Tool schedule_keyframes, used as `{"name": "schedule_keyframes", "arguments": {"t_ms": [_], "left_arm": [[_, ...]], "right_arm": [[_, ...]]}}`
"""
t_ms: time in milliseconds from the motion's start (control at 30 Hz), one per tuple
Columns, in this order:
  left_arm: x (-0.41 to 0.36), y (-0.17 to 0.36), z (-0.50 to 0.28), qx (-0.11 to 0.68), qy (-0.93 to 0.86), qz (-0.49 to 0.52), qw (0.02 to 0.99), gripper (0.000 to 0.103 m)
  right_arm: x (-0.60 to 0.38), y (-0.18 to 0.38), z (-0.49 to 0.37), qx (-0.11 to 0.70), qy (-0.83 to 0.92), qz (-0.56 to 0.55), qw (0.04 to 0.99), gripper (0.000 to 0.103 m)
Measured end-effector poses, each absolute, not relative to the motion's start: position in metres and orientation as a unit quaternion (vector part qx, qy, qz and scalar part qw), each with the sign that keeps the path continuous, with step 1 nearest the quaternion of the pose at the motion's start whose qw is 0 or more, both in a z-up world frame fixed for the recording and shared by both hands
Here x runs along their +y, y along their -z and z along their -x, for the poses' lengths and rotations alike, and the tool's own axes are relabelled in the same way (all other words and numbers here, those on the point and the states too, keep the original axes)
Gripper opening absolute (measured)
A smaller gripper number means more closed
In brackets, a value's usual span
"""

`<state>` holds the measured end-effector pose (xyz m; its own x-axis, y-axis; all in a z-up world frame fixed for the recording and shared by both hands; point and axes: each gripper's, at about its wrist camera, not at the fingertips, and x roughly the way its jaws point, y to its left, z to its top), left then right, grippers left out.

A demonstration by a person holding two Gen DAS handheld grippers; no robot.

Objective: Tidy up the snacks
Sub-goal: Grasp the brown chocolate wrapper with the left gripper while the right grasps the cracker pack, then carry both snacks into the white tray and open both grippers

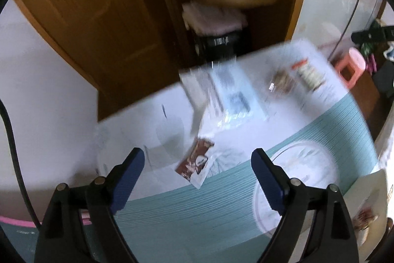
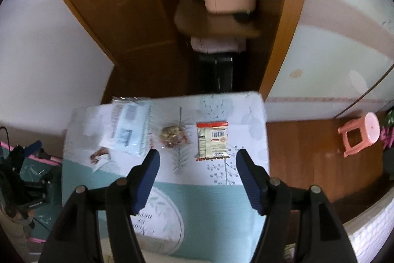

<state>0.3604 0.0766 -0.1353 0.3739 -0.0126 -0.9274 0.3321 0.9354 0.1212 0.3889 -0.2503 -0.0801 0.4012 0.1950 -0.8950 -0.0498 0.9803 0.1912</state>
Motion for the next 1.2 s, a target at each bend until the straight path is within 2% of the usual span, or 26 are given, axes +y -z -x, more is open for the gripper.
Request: {"name": "schedule_keyframes", "arguments": {"t_ms": [100, 367, 633, 867, 900, 967, 1033, 1100, 1200], "left_arm": [[0.080, 0.176, -0.367, 0.573, 0.116, -0.151, 0.797, 0.088], [0.088, 0.246, -0.387, 0.610, 0.117, -0.158, 0.768, 0.088], [0.090, 0.273, -0.390, 0.621, 0.129, -0.173, 0.753, 0.088], [0.094, 0.275, -0.395, 0.620, 0.129, -0.160, 0.757, 0.088], [0.095, 0.274, -0.397, 0.619, 0.131, -0.157, 0.759, 0.085], [0.097, 0.273, -0.398, 0.620, 0.141, -0.143, 0.759, 0.075], [0.098, 0.271, -0.396, 0.625, 0.159, -0.117, 0.755, 0.049], [0.096, 0.268, -0.394, 0.620, 0.157, -0.120, 0.759, 0.036], [0.088, 0.267, -0.385, 0.609, 0.143, -0.141, 0.767, 0.034]], "right_arm": [[-0.243, 0.129, -0.414, 0.571, -0.076, -0.072, 0.814, 0.065], [-0.240, 0.208, -0.449, 0.612, -0.062, -0.083, 0.784, 0.065], [-0.233, 0.231, -0.456, 0.619, -0.054, -0.051, 0.782, 0.065], [-0.232, 0.240, -0.463, 0.625, -0.039, -0.028, 0.779, 0.066], [-0.231, 0.240, -0.463, 0.623, -0.038, -0.028, 0.781, 0.066], [-0.228, 0.242, -0.462, 0.621, -0.036, -0.016, 0.783, 0.067], [-0.224, 0.242, -0.458, 0.615, -0.031, 0.002, 0.788, 0.066], [-0.225, 0.242, -0.453, 0.612, -0.028, -0.002, 0.791, 0.061], [-0.220, 0.239, -0.446, 0.610, -0.033, 0.007, 0.792, 0.046]]}}
